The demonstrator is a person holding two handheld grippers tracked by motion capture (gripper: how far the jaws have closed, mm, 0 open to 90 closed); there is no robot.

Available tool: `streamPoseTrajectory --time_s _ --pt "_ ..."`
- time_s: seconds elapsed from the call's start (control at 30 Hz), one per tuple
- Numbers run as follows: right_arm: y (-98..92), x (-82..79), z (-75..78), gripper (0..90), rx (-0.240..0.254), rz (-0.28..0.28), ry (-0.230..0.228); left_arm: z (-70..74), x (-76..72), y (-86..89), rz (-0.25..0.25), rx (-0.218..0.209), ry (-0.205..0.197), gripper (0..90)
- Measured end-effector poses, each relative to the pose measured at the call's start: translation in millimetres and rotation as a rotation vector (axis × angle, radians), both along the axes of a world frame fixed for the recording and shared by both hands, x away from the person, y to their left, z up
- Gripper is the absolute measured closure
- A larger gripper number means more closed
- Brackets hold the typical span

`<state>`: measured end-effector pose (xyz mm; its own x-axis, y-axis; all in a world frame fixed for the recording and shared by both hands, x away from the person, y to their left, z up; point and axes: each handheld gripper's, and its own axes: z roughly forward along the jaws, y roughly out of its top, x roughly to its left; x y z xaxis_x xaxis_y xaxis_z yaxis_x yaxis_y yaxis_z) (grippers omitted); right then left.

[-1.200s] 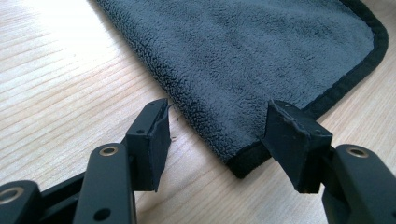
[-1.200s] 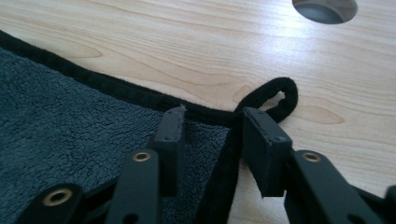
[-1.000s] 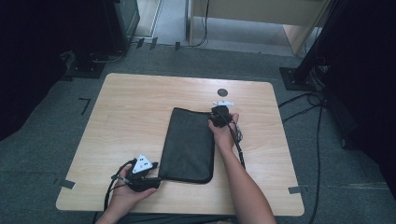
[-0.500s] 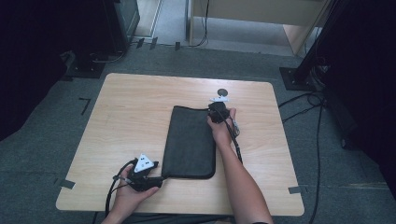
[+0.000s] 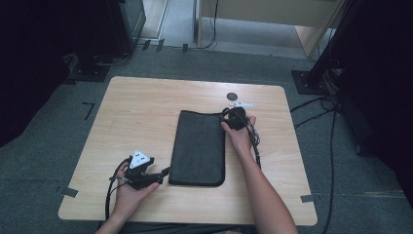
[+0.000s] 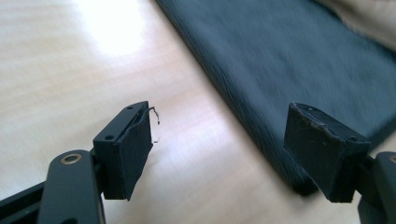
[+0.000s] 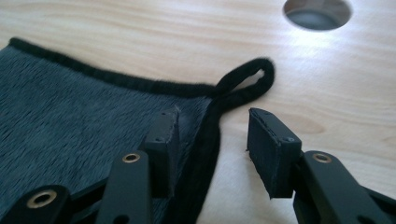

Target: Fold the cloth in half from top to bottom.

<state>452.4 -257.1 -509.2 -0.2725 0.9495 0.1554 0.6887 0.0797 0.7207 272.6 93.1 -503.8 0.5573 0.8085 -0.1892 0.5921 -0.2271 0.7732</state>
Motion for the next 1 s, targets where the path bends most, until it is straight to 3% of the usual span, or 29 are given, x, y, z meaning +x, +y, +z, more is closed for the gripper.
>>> streamPoseTrajectory --time_s 0.1,0.23,0.33,0.47,0.63,0.7,0.87,1.0 --pt "2.0 -0.5 -0.8 54.2 0.005 0.024 0.014 4.8 15.6 -0.4 0.017 0.016 -0.014 23.3" --pt "5.6 2.2 -3.5 55.0 0.023 0.035 0.025 7.5 42.2 -5.4 0.055 0.077 -0.047 23.2" --pt "6.0 4.0 -4.8 58.0 0.051 0.027 0.020 8.1 63.1 -9.0 0.093 0.079 -0.058 23.4" --pt "8.1 7.9 -4.9 62.7 0.040 0.021 0.017 11.0 92.7 -15.7 0.132 0.049 -0.032 26.0" --pt "14.3 7.2 -4.3 62.7 -0.013 0.030 0.007 13.6 129.5 -27.5 0.163 0.069 -0.013 25.9" --pt "14.2 7.1 -4.3 62.6 -0.010 0.030 0.008 15.3 142.7 -30.6 0.167 0.085 -0.008 25.8" --pt "12.3 6.5 -5.0 63.9 0.007 0.033 0.006 16.1 170.5 -38.8 0.182 0.104 0.004 25.9" --pt "13.0 4.9 -5.0 68.3 -0.019 0.032 -0.001 14.7 186.0 -46.0 0.185 0.097 0.011 29.1"
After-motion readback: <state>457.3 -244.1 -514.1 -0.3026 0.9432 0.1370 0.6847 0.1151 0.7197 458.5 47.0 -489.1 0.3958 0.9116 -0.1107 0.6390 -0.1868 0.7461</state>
